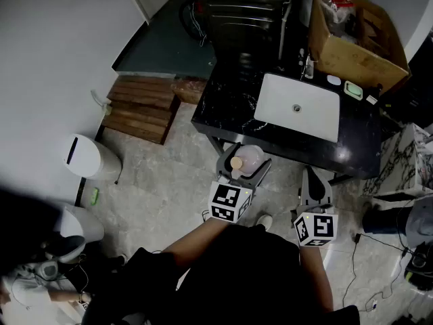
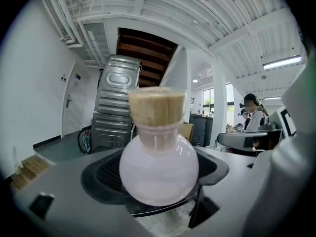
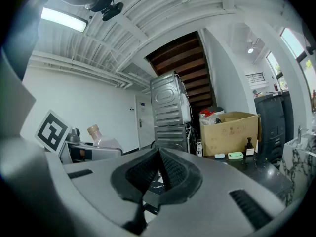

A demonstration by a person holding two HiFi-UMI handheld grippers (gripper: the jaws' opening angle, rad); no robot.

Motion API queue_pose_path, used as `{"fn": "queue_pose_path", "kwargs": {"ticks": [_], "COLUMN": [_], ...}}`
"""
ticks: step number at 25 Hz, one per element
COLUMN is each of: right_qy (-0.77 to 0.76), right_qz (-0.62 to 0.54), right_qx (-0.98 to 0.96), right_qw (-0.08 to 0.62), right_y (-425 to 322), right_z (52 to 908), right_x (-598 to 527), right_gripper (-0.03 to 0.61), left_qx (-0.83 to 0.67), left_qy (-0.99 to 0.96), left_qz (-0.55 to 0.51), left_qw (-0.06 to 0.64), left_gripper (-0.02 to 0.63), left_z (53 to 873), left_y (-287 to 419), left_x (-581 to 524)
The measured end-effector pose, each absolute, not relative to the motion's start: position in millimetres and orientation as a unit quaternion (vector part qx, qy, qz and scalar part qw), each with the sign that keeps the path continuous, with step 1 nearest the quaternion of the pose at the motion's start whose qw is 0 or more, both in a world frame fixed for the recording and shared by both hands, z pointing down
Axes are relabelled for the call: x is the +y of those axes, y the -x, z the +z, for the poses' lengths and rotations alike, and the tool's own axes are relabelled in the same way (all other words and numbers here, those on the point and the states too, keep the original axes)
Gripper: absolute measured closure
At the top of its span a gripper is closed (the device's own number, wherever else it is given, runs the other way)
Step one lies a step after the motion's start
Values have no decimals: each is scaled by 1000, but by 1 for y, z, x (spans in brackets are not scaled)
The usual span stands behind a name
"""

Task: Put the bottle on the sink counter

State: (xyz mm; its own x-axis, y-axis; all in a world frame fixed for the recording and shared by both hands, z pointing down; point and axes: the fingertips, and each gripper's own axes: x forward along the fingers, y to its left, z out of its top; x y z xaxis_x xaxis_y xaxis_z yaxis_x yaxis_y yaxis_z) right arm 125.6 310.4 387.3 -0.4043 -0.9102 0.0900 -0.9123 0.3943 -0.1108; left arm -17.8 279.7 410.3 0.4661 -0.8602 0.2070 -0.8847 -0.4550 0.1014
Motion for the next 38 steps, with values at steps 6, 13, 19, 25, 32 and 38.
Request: {"fn": "queue_pose_path", "kwargs": {"ticks": [6, 13, 19, 25, 32, 38], "right_qy": [-531, -501, -492, -503, -530, -541], "right_qz": [48, 31, 40, 54, 75, 86], "right_qx": [-846, -865, -870, -862, -845, -837], "right_qw": [7, 7, 4, 1, 5, 10], "right_y": [-129, -129, -136, -137, -135, -122], "right_z": [382, 380, 385, 391, 407, 414], "right_x": [305, 304, 297, 277, 246, 204], "right_gripper": [541, 540, 540, 540, 540, 540], "left_qx": [-517, -534, -546, -542, -530, -519], "left_qy": [-848, -837, -830, -833, -840, -845], "left_qz": [62, 65, 65, 66, 67, 66], "left_qw": [96, 95, 93, 93, 99, 107], "left_gripper": [213, 213, 213, 213, 213, 213], "left_z": [409, 411, 410, 411, 424, 427], "left_y": [9, 3, 4, 8, 14, 26], "left_x": [272, 267, 256, 235, 195, 151]}}
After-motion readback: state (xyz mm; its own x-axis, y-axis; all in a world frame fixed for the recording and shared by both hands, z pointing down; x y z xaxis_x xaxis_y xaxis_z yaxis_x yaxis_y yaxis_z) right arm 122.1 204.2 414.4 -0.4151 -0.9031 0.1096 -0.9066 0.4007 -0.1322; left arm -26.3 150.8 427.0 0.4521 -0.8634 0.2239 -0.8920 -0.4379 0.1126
